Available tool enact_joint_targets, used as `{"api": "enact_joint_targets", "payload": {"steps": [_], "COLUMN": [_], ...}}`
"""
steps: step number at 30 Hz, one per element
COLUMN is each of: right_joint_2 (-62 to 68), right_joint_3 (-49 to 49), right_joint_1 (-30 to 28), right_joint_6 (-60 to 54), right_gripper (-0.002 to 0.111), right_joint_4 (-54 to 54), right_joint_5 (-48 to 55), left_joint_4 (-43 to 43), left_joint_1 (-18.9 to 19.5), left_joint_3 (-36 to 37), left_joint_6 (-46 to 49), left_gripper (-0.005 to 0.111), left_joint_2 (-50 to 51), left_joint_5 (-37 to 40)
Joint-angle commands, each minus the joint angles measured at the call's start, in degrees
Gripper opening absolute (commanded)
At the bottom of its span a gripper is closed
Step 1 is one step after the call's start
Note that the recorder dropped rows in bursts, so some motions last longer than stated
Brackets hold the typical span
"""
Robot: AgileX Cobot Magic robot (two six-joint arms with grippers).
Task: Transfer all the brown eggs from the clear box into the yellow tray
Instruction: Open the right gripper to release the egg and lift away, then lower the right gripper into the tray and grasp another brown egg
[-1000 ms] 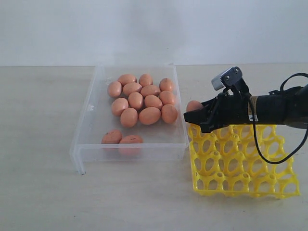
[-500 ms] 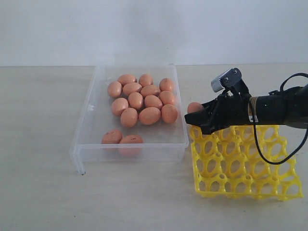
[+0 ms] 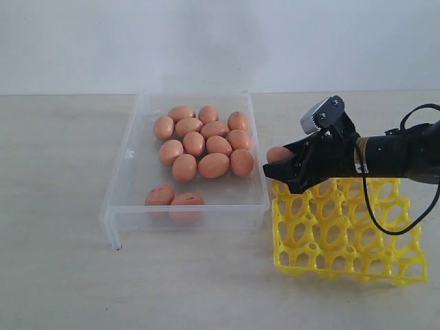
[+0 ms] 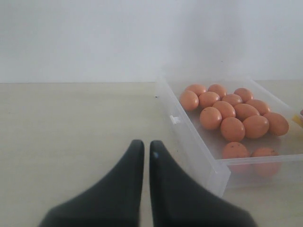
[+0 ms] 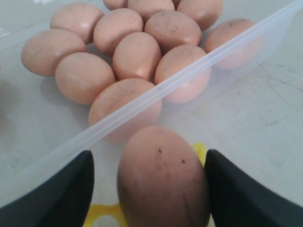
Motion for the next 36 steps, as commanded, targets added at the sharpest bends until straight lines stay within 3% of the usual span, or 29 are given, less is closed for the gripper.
{"api": "enact_joint_targets", "payload": {"steps": [1, 10, 15, 17, 20, 22, 25, 30, 32, 34, 36], "right_joint_2": [-0.2, -6.2, -10.8, -13.8, -18.7, -22.2, -26.1, -31.5, -33.2, -33.8, -33.7], "right_joint_3": [-0.2, -0.2, -0.2, -0.2, -0.2, -0.2, -0.2, -0.2, -0.9, -3.1, -3.8], "right_joint_1": [0.0, 0.0, 0.0, 0.0, 0.0, 0.0, 0.0, 2.4, 5.8, 12.2, 16.5], "right_joint_6": [-0.9, -3.6, -3.6, -2.4, 5.0, 9.7, 13.3, 20.7, 28.9, 47.5, 54.3], "right_gripper": [0.06, 0.06, 0.059, 0.052, 0.025, -0.001, 0.0, 0.0, 0.0, 0.0, 0.0], "right_joint_4": [1.7, 13.0, 13.4, 13.4, 12.7, 8.2, -0.1, -4.7, -10.6, -29.2, -30.1], "right_joint_5": [-1.0, 0.4, 0.4, 1.1, 3.4, 6.2, 7.9, 9.7, 15.1, 24.1, 28.4], "left_joint_4": [-0.1, -0.1, -0.1, -0.1, -0.1, -0.1, -0.1, -0.1, -0.1, -0.1, -0.1], "left_joint_1": [0.2, 0.2, 0.2, 0.2, 0.2, 0.2, 0.2, 0.2, 0.2, 0.2, 0.2], "left_joint_3": [0.1, 0.1, 0.1, 0.1, 0.1, 0.1, 0.1, 0.1, 0.1, 0.1, 0.1], "left_joint_6": [0.1, 0.1, 0.1, 0.1, 0.1, 0.1, 0.1, 0.1, 0.1, 0.1, 0.1], "left_gripper": [0.004, 0.004, 0.004, 0.004, 0.004, 0.004, 0.004, 0.004, 0.004, 0.004, 0.004], "left_joint_2": [-0.1, -0.1, -0.1, -0.1, -0.1, -0.1, -0.1, -0.1, -0.1, -0.1, -0.1], "left_joint_5": [0.0, 0.0, 0.0, 0.0, 0.0, 0.0, 0.0, 0.0, 0.0, 0.0, 0.0]}}
